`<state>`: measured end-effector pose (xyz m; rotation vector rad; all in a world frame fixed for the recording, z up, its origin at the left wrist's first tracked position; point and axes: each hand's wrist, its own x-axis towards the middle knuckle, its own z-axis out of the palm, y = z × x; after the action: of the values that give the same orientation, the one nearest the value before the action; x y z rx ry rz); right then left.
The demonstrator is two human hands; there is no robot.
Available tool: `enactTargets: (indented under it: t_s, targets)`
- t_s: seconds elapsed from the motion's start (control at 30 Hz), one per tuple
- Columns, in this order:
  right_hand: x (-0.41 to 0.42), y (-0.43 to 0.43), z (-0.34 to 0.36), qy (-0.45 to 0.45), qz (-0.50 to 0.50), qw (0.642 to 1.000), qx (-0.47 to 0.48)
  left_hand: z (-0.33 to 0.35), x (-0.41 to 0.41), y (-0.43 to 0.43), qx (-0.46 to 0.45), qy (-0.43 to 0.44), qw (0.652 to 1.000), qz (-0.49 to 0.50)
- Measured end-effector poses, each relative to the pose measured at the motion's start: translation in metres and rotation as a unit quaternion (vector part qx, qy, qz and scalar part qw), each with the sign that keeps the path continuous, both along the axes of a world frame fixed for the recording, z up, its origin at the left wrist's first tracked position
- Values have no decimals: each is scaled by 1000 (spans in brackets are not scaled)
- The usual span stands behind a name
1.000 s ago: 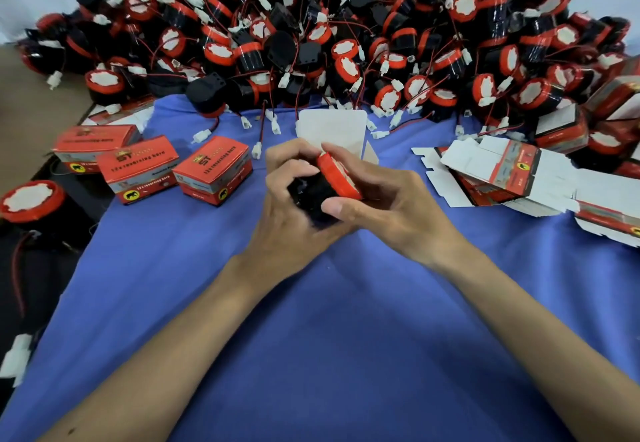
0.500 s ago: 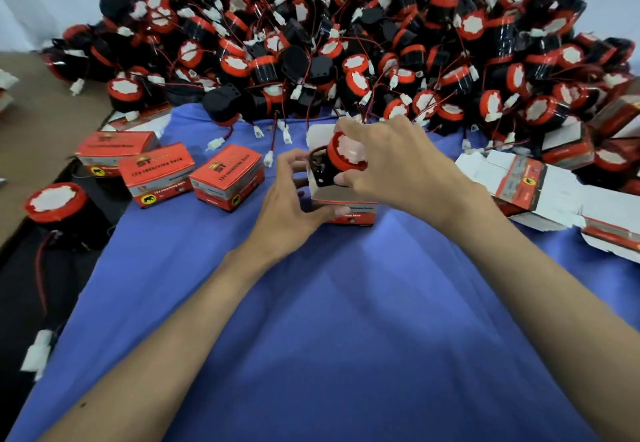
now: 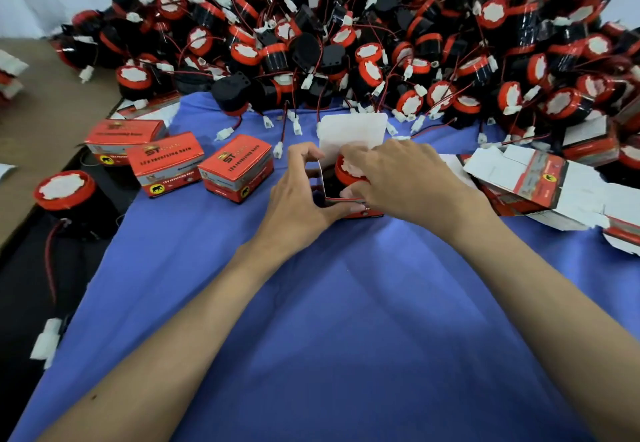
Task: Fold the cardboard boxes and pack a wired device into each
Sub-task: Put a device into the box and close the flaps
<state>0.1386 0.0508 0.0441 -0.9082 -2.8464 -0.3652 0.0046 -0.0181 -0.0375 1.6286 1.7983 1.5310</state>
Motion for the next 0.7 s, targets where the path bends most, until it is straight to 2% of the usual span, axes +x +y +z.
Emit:
enactTargets:
  t_s: [0.07, 0.17, 0.4, 0.5, 0.57, 0.7]
  targets:
    - [1, -2, -3, -26, 30, 999, 17, -2, 0, 1, 5, 2, 1000, 2]
    - [2, 2, -2, -19, 55, 996, -64, -3, -1, 1, 5, 1, 1000, 1]
    - [-7, 8, -6, -22, 15, 988, -153, -8, -2, 4, -4, 12, 1000, 10]
    - [9, 10, 5, 34, 24, 985, -170, -8, -4, 5, -11, 6, 1000, 10]
    - [25, 16, 20, 94, 14, 987, -128, -8, -4, 5, -15, 13, 1000, 9]
    - [42, 28, 21, 115, 25, 984, -137, -7, -5, 4, -17, 21, 1000, 11]
